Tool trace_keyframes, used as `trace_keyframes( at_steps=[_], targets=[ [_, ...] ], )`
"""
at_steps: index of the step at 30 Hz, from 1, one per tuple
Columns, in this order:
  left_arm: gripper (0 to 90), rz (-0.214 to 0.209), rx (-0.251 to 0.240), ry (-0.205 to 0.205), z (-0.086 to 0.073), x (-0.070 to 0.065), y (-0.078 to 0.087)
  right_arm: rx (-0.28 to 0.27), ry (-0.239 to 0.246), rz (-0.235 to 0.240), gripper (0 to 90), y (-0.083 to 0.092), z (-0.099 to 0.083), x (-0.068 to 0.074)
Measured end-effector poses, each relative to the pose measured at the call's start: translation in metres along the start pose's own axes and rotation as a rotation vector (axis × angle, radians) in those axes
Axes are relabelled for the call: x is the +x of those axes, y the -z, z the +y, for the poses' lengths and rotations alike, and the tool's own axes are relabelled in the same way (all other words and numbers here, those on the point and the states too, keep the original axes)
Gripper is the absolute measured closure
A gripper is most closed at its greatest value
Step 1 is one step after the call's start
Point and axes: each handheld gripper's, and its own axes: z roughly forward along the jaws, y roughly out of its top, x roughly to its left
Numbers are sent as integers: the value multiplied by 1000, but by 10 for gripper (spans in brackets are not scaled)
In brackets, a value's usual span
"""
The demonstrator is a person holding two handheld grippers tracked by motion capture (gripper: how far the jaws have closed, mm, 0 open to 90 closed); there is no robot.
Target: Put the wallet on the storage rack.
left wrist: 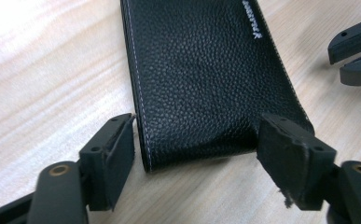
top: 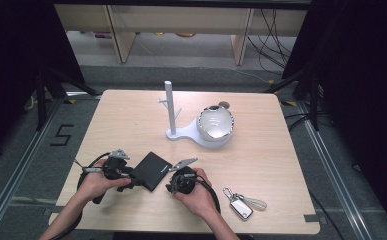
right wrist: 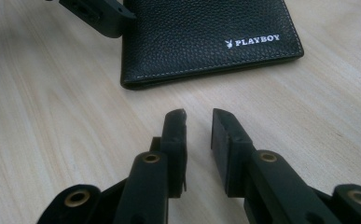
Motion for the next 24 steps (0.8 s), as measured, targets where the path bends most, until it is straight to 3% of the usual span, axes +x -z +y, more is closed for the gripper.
trace_keyframes(
  at_steps=[1,2,8,10,11,12,13,14,15,17,18,21,24],
  targets=[
    [291,-8,-18,27,0,-2,-1,-10,26,-8,761,-2,0,-2],
    [303,-5,12,3,1,1,1,-5,20,-5,761,-2,0,-2],
    [352,8,11,50,4,0,0,3,3,3,760,-3,2,0],
    [384,24,19,50,4,-1,0,5,-2,5,760,-3,2,0],
    [390,32,29,31,4,-1,1,-2,8,3,760,-3,2,0],
    [398,39,7,48,4,-4,-1,0,8,1,760,-3,2,0],
    [402,49,31,15,4,-2,1,-7,27,-6,759,-4,1,-1],
    [407,48,13,33,4,-5,-1,-7,34,-7,759,-3,1,-1],
    [414,60,38,6,4,-3,1,-6,32,-10,759,-3,1,-2],
    [433,57,25,23,4,-4,0,-2,9,-5,758,0,2,0],
    [437,59,41,5,4,-3,2,-5,19,-6,758,0,2,0],
    [469,62,37,16,4,-1,3,2,-5,-8,758,4,2,2],
    [516,70,27,20,3,-1,4,-6,9,-6,757,4,2,0]
  ],
)
